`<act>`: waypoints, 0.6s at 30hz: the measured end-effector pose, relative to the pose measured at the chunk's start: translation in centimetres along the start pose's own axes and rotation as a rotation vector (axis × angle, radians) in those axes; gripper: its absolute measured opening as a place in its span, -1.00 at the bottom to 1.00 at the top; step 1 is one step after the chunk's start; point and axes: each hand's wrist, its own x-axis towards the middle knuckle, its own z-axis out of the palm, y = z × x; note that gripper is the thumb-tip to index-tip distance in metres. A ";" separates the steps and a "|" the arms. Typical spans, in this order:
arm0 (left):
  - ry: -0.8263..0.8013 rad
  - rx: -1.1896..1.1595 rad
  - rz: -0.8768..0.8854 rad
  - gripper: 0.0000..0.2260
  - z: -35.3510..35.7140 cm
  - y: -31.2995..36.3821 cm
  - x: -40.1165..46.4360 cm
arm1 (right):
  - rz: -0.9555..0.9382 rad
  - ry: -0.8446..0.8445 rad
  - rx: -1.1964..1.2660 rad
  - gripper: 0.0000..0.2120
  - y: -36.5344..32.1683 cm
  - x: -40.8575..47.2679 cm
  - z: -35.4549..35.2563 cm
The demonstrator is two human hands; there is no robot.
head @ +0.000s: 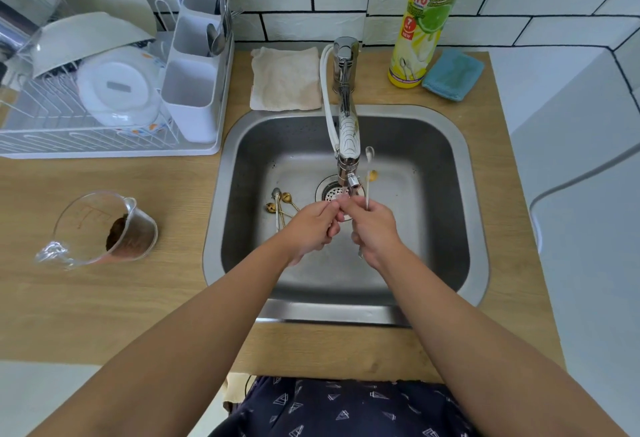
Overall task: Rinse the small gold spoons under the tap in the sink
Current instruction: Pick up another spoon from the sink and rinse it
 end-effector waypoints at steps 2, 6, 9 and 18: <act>-0.016 -0.025 -0.014 -0.70 -0.2 -0.2 -0.4 | -0.013 0.034 -0.033 -0.89 -0.7 0.2 -0.3; -0.020 -0.083 -0.044 -0.73 -0.7 0.1 -0.9 | -0.028 0.143 0.113 -0.86 -1.6 1.0 -0.6; -0.021 -0.119 -0.057 -0.74 -1.0 0.4 -1.2 | -0.028 0.007 -0.044 -0.92 -0.8 0.1 0.0; 0.068 -0.008 -0.091 -0.84 -0.6 0.4 -0.9 | -0.024 0.099 0.036 -0.91 -1.4 0.4 0.7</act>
